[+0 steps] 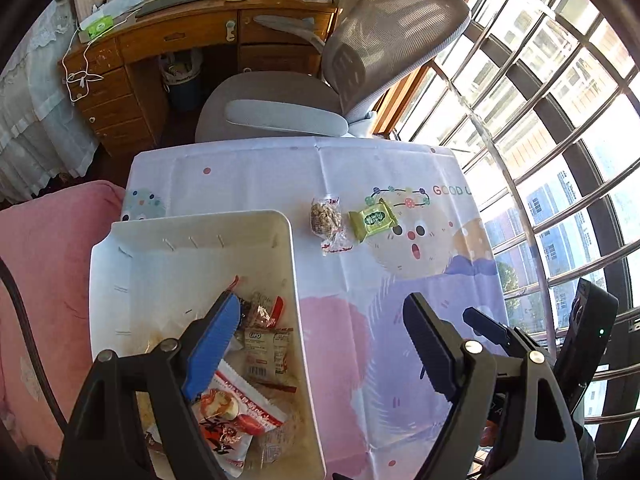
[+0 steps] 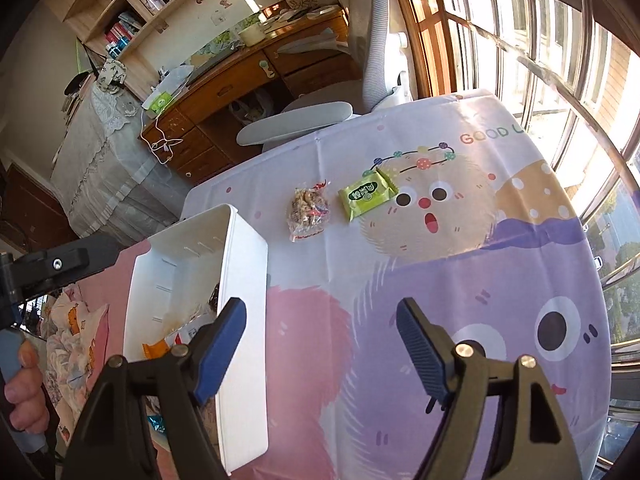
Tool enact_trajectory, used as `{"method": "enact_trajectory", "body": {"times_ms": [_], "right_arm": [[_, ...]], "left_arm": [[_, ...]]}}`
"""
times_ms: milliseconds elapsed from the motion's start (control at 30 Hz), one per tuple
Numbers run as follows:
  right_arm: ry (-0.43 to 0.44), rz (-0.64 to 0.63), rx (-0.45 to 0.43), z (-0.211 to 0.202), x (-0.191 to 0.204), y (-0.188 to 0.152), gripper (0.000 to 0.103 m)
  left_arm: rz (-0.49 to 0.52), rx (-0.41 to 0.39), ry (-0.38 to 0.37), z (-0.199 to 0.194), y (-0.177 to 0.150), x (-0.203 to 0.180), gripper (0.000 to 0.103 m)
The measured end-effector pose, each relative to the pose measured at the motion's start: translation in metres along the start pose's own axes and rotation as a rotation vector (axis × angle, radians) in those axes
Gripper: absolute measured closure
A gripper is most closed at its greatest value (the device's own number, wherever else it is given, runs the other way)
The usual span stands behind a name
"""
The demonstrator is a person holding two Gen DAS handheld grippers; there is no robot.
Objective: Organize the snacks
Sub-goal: 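Withdraw both grippers and reach toward the clear nut bag and green pack, then grasp the clear nut bag with the left gripper while the right grasps the green pack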
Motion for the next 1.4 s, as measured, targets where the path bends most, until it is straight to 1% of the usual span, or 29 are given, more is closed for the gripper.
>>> {"method": "enact_trajectory", "body": {"times_ms": [100, 233, 400, 533, 600, 667, 700, 767, 1000, 1100, 1267, 1333, 1400], "right_arm": [[-0.001, -0.007, -0.029, 0.003, -0.012, 0.017, 0.023], [-0.016, -0.027, -0.077, 0.01, -0.026, 0.042, 0.022], [-0.078, -0.101, -0.14, 0.025, -0.035, 0.067, 0.018], [-0.105, -0.153, -0.182, 0.04, -0.039, 0.082, 0.017], [-0.133, -0.177, -0.197, 0.049, -0.04, 0.089, 0.015], [-0.158, -0.199, -0.204, 0.06, -0.041, 0.094, 0.014], [-0.167, -0.209, -0.204, 0.066, -0.041, 0.096, 0.013], [-0.177, -0.228, -0.198, 0.078, -0.041, 0.098, 0.013], [-0.235, -0.289, -0.177, 0.108, -0.04, 0.102, 0.012], [-0.261, -0.316, -0.177, 0.117, -0.038, 0.105, 0.012], [-0.266, -0.338, -0.156, 0.132, -0.035, 0.104, 0.013], [-0.284, -0.344, -0.157, 0.135, -0.035, 0.104, 0.013], [-0.296, -0.34, -0.165, 0.137, -0.035, 0.104, 0.013]], "left_arm": [[0.001, 0.03, 0.003, 0.014, 0.02, -0.013, 0.02], [-0.001, 0.079, 0.034, 0.037, 0.044, -0.023, 0.02], [-0.006, 0.133, 0.05, 0.063, 0.071, -0.028, 0.02], [0.0, 0.161, 0.093, 0.081, 0.094, -0.03, 0.02], [0.006, 0.181, 0.108, 0.089, 0.105, -0.031, 0.02], [0.013, 0.197, 0.125, 0.098, 0.115, -0.032, 0.02], [0.017, 0.217, 0.146, 0.104, 0.118, -0.031, 0.02], [0.026, 0.256, 0.188, 0.116, 0.124, -0.028, 0.02], [0.074, 0.365, 0.265, 0.158, 0.133, -0.027, 0.022], [0.082, 0.394, 0.279, 0.174, 0.134, -0.026, 0.022], [0.09, 0.434, 0.287, 0.191, 0.136, -0.024, 0.023], [0.088, 0.444, 0.289, 0.196, 0.136, -0.023, 0.027], [0.082, 0.453, 0.283, 0.2, 0.136, -0.021, 0.027]]}}
Point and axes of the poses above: each gripper's, at about its wrist camera, not at the fingertips, and z roughly the way its jaws point, x to its left, y to its top, the point moved 9 cm from there along z, roughly the way its jaws point, and after that the axes turned 13 degrees about x, right-handed, at the moved point
